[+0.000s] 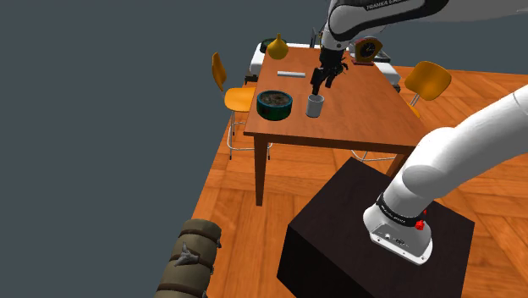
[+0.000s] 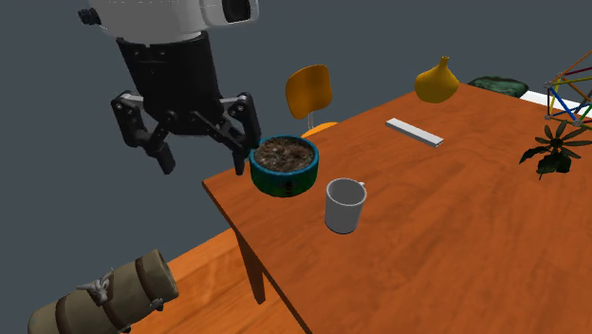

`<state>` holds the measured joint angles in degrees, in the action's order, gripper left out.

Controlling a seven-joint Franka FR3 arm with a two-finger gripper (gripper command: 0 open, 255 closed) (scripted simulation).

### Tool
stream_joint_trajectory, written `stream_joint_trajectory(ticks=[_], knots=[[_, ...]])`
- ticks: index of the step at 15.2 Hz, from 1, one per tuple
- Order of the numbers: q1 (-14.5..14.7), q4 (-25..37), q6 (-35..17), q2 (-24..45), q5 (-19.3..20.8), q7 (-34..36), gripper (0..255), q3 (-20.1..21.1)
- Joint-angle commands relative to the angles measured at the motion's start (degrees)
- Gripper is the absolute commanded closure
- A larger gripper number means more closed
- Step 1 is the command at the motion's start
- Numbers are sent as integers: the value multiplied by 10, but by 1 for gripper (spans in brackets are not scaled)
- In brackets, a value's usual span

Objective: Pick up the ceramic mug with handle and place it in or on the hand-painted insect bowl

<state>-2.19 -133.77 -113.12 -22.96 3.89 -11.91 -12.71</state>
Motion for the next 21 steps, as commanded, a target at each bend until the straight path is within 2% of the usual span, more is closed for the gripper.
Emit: stream_joint_trajectory(ticks=[1, 6, 12, 21], knots=[[-3, 7, -27, 35, 3, -23, 0, -15], [-10, 46, -81, 132, -2, -81, 0, -48], [-25, 116, -130, 258, -31, -156, 0, -75], [-73, 261, -161, 444, -87, -251, 0, -77]])
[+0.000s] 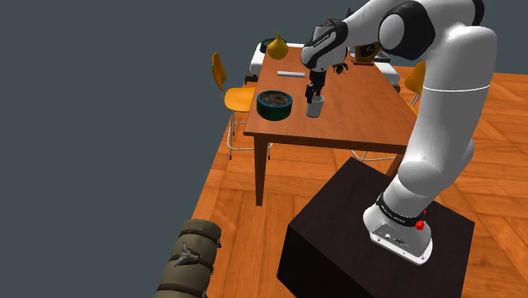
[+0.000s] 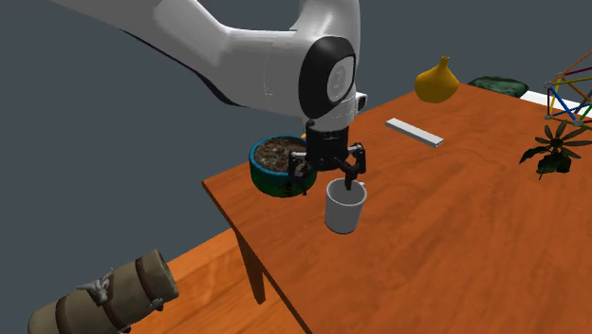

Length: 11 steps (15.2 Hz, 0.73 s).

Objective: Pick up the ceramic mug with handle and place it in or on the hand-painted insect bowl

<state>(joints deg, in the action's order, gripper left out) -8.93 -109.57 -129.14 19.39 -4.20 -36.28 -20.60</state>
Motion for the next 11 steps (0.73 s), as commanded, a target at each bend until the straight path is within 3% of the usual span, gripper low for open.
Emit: stream_joint_trajectory(ticks=[1, 7, 11], knots=[[-7, 17, -7, 25, -8, -9, 0, 3], [-14, 8, -47, 56, -21, -17, 0, 10], [-14, 8, -47, 56, -21, -17, 0, 10]])
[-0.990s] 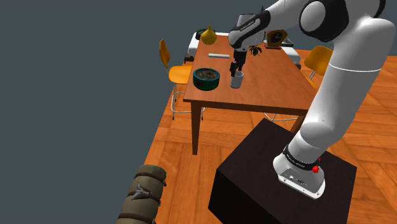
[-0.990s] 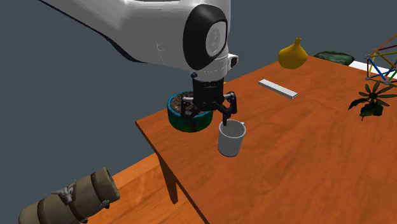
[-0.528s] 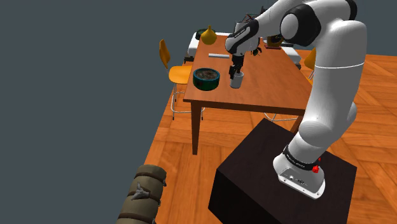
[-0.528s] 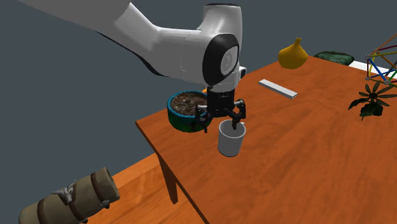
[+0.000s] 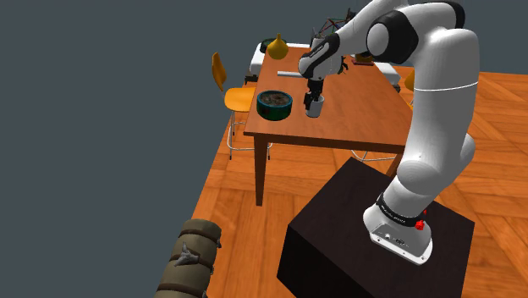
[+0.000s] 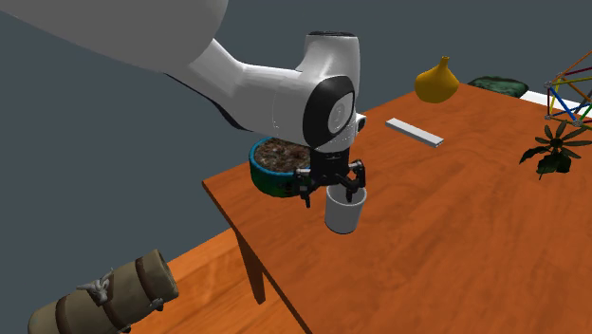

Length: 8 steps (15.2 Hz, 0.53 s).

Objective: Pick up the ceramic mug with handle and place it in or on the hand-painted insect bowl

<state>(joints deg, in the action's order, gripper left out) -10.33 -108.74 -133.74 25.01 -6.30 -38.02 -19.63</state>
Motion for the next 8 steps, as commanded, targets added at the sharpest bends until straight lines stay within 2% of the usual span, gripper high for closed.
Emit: stream_joint_trajectory(ticks=[1, 4, 5, 8], knots=[[0, 0, -1, 0, 0, 0, 0, 0], [0, 0, -1, 0, 0, 0, 0, 0], [0, 0, -1, 0, 0, 0, 255, 0], [0, 0, -1, 0, 0, 0, 255, 0]])
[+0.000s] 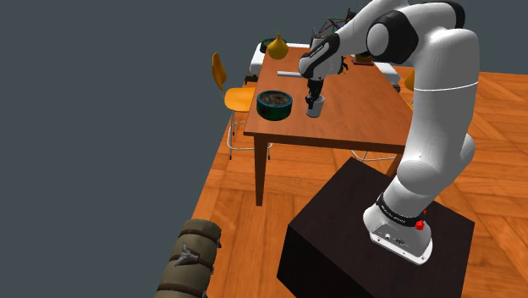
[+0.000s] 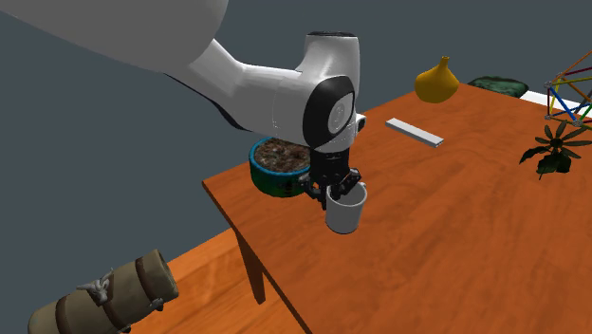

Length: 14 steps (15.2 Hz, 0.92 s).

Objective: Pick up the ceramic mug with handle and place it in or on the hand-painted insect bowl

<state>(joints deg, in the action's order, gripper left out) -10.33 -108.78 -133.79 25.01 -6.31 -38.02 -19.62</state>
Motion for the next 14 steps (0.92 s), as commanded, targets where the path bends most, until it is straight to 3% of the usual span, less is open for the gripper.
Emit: stream_joint_trajectory(ticks=[1, 6, 14], knots=[[0, 0, 0, 0, 0, 0, 255, 0], [0, 0, 0, 0, 0, 0, 255, 0], [6, 15, 49, -36, 15, 7, 255, -8]])
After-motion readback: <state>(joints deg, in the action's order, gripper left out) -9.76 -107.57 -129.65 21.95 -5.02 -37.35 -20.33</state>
